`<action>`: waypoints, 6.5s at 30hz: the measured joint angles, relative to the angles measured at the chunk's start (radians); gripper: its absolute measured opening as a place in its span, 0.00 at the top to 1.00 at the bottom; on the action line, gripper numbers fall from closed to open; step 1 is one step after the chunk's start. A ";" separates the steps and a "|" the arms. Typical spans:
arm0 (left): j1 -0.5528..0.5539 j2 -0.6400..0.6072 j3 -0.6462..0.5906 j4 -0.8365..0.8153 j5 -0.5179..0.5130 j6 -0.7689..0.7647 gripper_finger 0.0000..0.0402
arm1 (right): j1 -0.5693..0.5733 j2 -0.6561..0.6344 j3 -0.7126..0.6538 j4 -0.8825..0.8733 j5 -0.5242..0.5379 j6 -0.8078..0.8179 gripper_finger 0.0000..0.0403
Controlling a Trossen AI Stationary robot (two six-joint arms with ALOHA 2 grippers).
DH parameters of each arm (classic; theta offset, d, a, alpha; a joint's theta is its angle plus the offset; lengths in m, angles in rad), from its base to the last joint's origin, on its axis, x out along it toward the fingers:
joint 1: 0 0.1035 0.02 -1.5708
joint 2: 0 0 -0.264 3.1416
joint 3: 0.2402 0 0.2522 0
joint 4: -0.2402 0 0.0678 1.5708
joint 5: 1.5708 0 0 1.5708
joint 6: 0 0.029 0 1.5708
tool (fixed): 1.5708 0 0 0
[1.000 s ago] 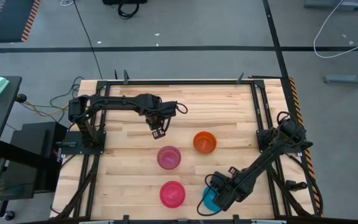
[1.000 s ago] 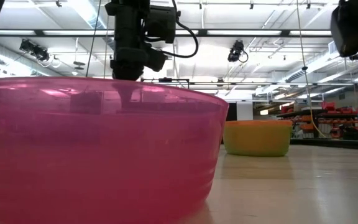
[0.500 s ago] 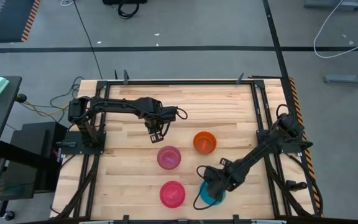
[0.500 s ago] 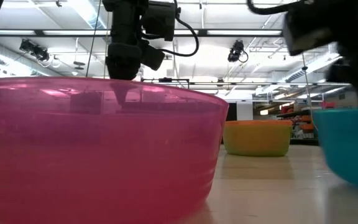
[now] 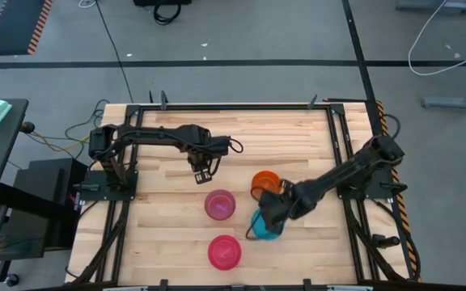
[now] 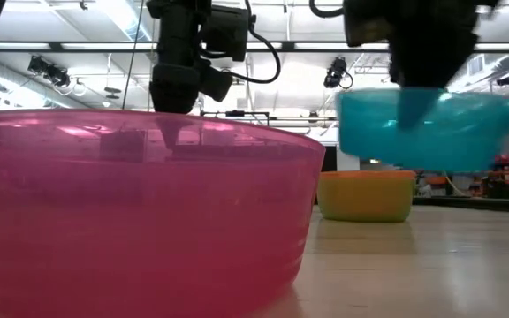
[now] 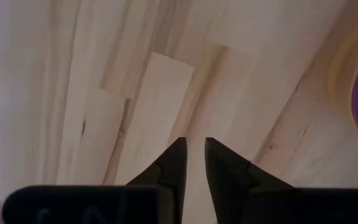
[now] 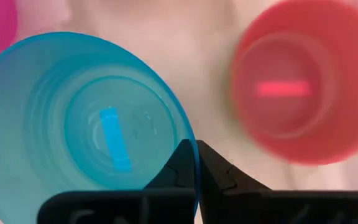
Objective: Nest bowls inside each other
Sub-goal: Stack the blue bowl on top of the orange bowl, then stack the stacked bowls on top of the blue bowl
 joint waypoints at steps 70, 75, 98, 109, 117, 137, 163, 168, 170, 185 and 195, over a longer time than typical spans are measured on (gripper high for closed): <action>0.058 0.000 0.000 0.118 0.018 0.062 0.93 | -0.487 -0.032 -0.075 -0.125 -0.173 -0.082 0.78; 0.058 0.000 0.000 0.121 0.018 0.070 0.94 | -0.487 -0.037 -0.076 -0.160 -0.172 -0.082 0.78; -0.054 0.000 0.001 0.076 0.066 0.043 0.95 | -0.138 -0.344 -0.067 -0.184 0.051 0.130 0.78; -0.238 0.000 0.001 0.053 0.014 -0.034 0.92 | 0.217 -0.346 -0.067 -0.184 0.261 0.361 0.78; -0.327 0.000 0.001 0.070 -0.031 -0.111 0.94 | 0.361 -0.305 -0.067 -0.184 0.339 0.454 0.78; -0.349 0.001 0.001 0.180 -0.085 -0.139 0.92 | 0.403 -0.230 -0.068 -0.183 0.349 0.486 0.78; -0.204 0.044 0.000 0.247 0.104 -0.105 0.82 | 0.403 -0.230 -0.068 -0.183 0.356 0.486 0.78; -0.205 0.076 -0.001 0.246 0.111 -0.095 0.78 | 0.403 -0.231 -0.068 -0.183 0.357 0.486 0.78; -0.204 0.087 0.000 0.258 0.111 -0.095 0.77 | 0.403 -0.231 -0.068 -0.184 0.357 0.485 0.78; -0.201 0.134 -0.050 0.325 0.134 -0.066 0.75 | 0.403 -0.232 -0.069 -0.183 0.377 0.483 0.78; -0.183 0.130 -0.179 0.453 0.147 -0.071 0.78 | 0.403 -0.232 -0.069 -0.184 0.391 0.475 0.78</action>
